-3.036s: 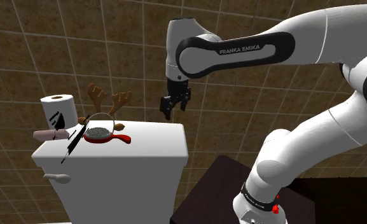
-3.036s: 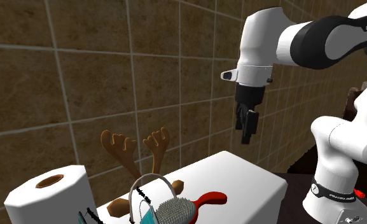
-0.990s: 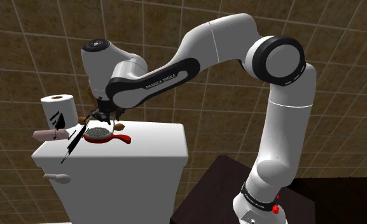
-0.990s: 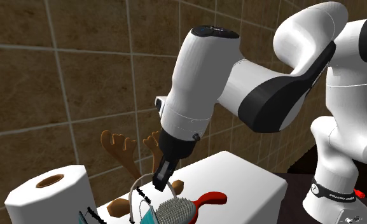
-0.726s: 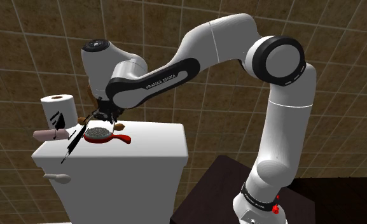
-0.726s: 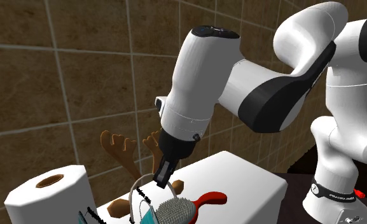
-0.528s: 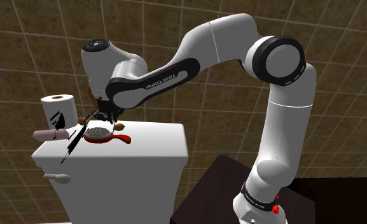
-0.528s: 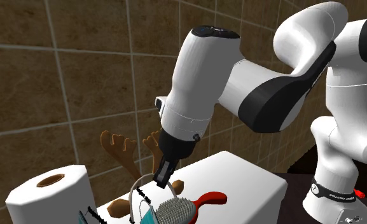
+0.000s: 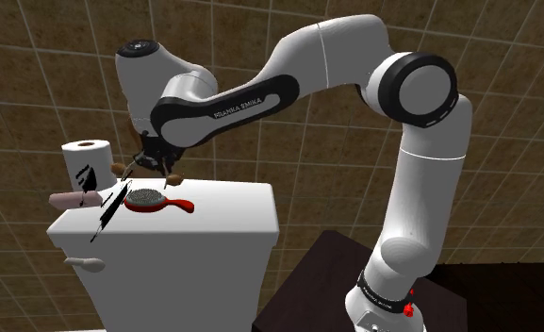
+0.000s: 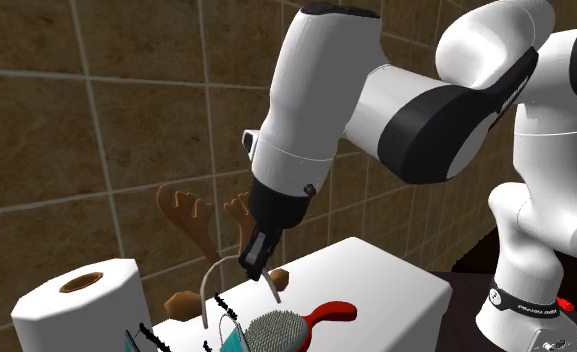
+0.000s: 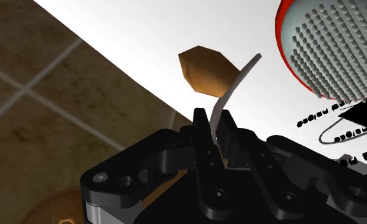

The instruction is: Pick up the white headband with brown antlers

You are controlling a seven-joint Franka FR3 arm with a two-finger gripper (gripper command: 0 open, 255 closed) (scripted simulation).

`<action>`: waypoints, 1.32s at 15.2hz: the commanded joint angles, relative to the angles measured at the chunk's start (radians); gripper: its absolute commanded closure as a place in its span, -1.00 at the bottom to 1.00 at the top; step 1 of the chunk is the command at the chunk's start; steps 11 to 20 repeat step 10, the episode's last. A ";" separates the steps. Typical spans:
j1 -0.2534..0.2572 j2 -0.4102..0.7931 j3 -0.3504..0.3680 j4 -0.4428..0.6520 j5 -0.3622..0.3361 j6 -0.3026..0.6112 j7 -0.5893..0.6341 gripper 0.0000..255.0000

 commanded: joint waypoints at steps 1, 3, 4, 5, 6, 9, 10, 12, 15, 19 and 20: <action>-0.003 -0.009 0.000 0.019 0.007 -0.021 -0.013 1.00; -0.002 -0.013 0.002 0.039 0.015 -0.043 -0.024 1.00; -0.002 -0.015 0.003 0.050 0.018 -0.055 -0.029 1.00; -0.002 -0.017 0.004 0.061 0.021 -0.066 -0.035 1.00; -0.002 -0.019 0.004 0.072 0.024 -0.078 -0.040 1.00; -0.001 -0.021 0.006 0.097 0.030 -0.103 -0.050 1.00; -0.001 -0.021 0.006 0.097 0.030 -0.103 -0.050 1.00; -0.001 -0.021 0.006 0.097 0.030 -0.103 -0.050 1.00; -0.001 -0.021 0.006 0.097 0.030 -0.103 -0.050 1.00; -0.001 -0.021 0.006 0.097 0.030 -0.103 -0.050 1.00; -0.001 -0.021 0.006 0.097 0.030 -0.103 -0.050 1.00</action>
